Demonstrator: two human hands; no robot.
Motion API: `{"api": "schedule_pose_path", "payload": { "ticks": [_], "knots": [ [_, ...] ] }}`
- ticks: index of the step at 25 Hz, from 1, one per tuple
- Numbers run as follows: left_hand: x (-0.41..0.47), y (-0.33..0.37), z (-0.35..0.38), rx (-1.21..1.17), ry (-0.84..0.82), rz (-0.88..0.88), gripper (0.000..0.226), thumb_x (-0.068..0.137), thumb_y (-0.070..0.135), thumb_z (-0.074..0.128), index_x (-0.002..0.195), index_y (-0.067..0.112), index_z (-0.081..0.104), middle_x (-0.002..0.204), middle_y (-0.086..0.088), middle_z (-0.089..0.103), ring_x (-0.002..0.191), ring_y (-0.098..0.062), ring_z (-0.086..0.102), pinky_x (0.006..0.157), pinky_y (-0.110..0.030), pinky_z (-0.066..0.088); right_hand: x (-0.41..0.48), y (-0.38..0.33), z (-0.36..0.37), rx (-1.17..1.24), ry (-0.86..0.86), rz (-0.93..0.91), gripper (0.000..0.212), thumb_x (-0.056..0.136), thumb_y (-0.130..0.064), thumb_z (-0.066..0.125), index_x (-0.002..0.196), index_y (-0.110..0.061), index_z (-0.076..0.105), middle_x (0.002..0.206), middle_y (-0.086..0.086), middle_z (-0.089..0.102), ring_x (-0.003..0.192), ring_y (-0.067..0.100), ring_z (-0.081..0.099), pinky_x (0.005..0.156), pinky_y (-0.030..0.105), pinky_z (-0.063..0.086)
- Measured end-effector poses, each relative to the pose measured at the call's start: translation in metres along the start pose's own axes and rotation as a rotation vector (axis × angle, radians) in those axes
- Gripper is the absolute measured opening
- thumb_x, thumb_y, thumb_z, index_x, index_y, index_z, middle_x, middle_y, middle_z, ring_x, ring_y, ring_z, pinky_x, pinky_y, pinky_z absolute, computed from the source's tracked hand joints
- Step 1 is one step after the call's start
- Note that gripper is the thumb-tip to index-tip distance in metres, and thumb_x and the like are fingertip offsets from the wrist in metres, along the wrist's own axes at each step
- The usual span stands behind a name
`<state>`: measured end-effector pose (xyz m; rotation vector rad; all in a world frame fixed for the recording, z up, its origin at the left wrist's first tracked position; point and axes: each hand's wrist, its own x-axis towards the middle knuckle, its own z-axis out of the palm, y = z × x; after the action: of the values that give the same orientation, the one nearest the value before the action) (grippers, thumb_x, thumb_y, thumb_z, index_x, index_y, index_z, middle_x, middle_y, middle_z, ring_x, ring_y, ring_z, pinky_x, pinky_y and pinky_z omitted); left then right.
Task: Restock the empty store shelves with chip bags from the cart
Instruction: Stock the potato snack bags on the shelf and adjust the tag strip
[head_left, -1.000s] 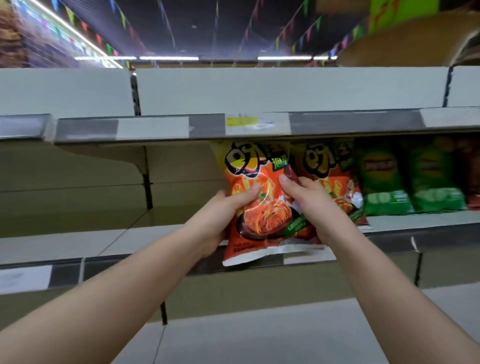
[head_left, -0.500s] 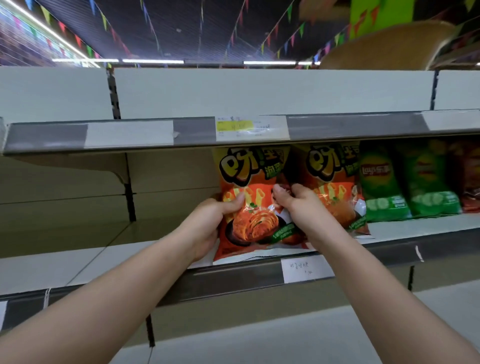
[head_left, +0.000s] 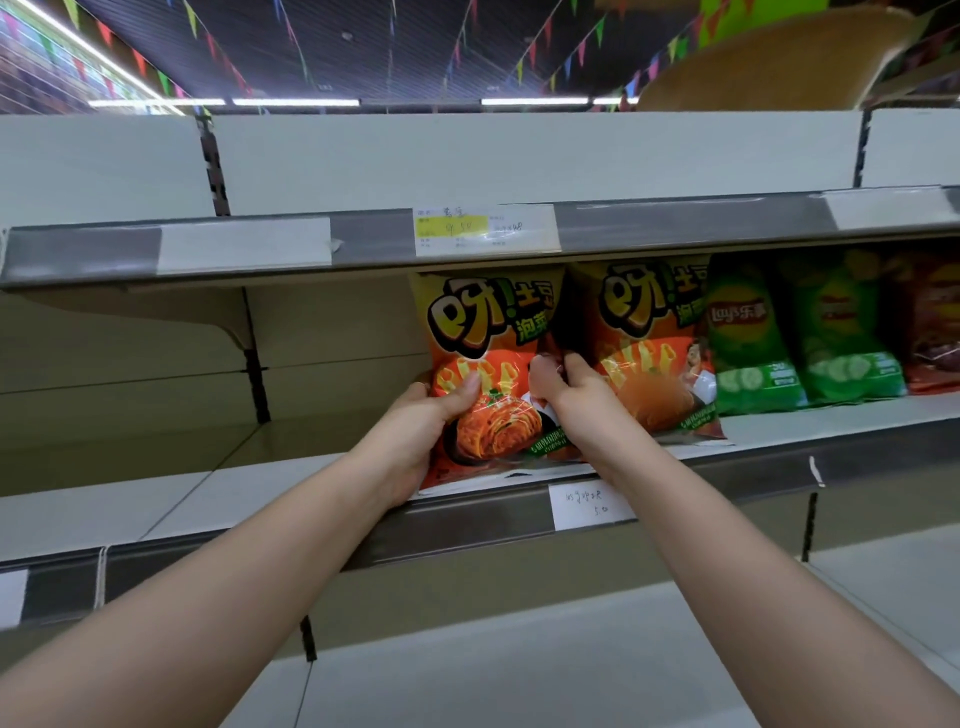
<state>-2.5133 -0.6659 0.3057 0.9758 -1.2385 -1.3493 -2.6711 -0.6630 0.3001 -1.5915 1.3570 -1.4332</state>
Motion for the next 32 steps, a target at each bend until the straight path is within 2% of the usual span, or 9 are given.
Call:
{"api": "schedule_pose_path", "payload": {
  "ticks": [4,10,13,16,18,19,23,28,32],
  "knots": [
    [-0.006,0.002,0.004,-0.002,0.033,0.008,0.057,0.083,0.027,0.068,0.131,0.007,0.044,0.113,-0.012,0.064,0.093,-0.025,0.065,0.076,-0.041,0.056,-0.003,-0.003,0.001,-0.009,0.008,-0.004,0.065,0.097,-0.043,0.039,0.149,-0.011,0.017,0.153,0.008,0.026,0.139,0.024,0.028,0.108,0.035,0.028],
    [-0.019,0.0,0.006,0.149,0.099,0.069,0.068,0.081,0.042,0.066,0.134,0.007,0.04,0.124,-0.01,0.059,0.108,-0.025,0.06,0.099,-0.044,0.047,-0.013,-0.01,0.006,-0.194,0.092,-0.024,0.062,0.098,-0.042,0.036,0.147,-0.006,0.02,0.145,0.014,0.038,0.131,0.029,0.04,0.095,0.033,0.038],
    [-0.034,-0.006,0.003,0.253,0.219,0.165,0.07,0.085,0.044,0.062,0.138,0.006,0.036,0.129,-0.006,0.054,0.115,-0.018,0.053,0.103,-0.032,0.042,-0.031,-0.016,0.012,-0.364,0.253,-0.224,0.055,0.099,-0.032,0.039,0.145,-0.004,0.023,0.145,0.015,0.034,0.13,0.025,0.037,0.097,0.023,0.031],
    [-0.063,-0.012,-0.007,0.279,0.338,0.304,0.038,0.092,0.027,0.058,0.124,0.01,0.048,0.107,0.003,0.057,0.099,-0.007,0.057,0.08,-0.01,0.045,-0.054,-0.023,0.038,-0.344,0.331,-0.565,0.037,0.096,-0.014,0.046,0.131,-0.001,0.045,0.139,0.013,0.037,0.122,0.015,0.04,0.095,0.01,0.026],
    [-0.083,-0.014,-0.02,0.288,0.366,0.36,0.024,0.092,0.017,0.058,0.114,0.016,0.05,0.101,0.005,0.058,0.088,0.0,0.056,0.068,-0.006,0.045,-0.066,-0.032,0.067,-0.288,0.276,-0.711,0.027,0.093,-0.009,0.049,0.117,-0.002,0.055,0.131,0.011,0.044,0.116,0.004,0.037,0.095,0.002,0.023],
    [-0.094,-0.014,-0.032,0.29,0.38,0.379,0.022,0.09,0.017,0.059,0.11,0.019,0.05,0.106,0.002,0.059,0.09,-0.003,0.058,0.073,-0.01,0.047,-0.072,-0.039,0.086,-0.248,0.23,-0.761,0.024,0.091,-0.009,0.049,0.113,-0.002,0.057,0.127,0.01,0.047,0.113,0.0,0.036,0.094,-0.001,0.023],
    [-0.144,-0.009,-0.098,0.241,0.492,0.373,0.022,0.081,0.027,0.062,0.1,0.023,0.052,0.105,-0.013,0.067,0.096,-0.026,0.065,0.082,-0.042,0.054,-0.099,-0.071,0.168,-0.038,0.063,-0.914,0.02,0.083,-0.005,0.05,0.098,0.001,0.062,0.111,0.011,0.055,0.1,-0.003,0.041,0.088,-0.002,0.028],
    [-0.235,0.001,-0.219,0.255,0.808,0.37,0.022,0.086,0.008,0.061,0.107,0.012,0.056,0.107,-0.007,0.064,0.094,-0.014,0.06,0.087,-0.03,0.048,-0.159,-0.12,0.297,0.193,-0.213,-0.919,0.019,0.081,-0.003,0.049,0.094,-0.001,0.062,0.099,0.001,0.054,0.093,-0.003,0.044,0.083,0.0,0.032],
    [-0.334,0.013,-0.317,0.324,1.038,0.359,0.02,0.087,0.004,0.058,0.094,0.022,0.053,0.102,0.003,0.058,0.09,-0.008,0.056,0.083,-0.021,0.046,-0.232,-0.163,0.407,0.342,-0.405,-0.902,0.018,0.083,-0.004,0.049,0.095,-0.003,0.062,0.096,0.002,0.057,0.088,0.0,0.048,0.079,0.003,0.035]
  ]
}}
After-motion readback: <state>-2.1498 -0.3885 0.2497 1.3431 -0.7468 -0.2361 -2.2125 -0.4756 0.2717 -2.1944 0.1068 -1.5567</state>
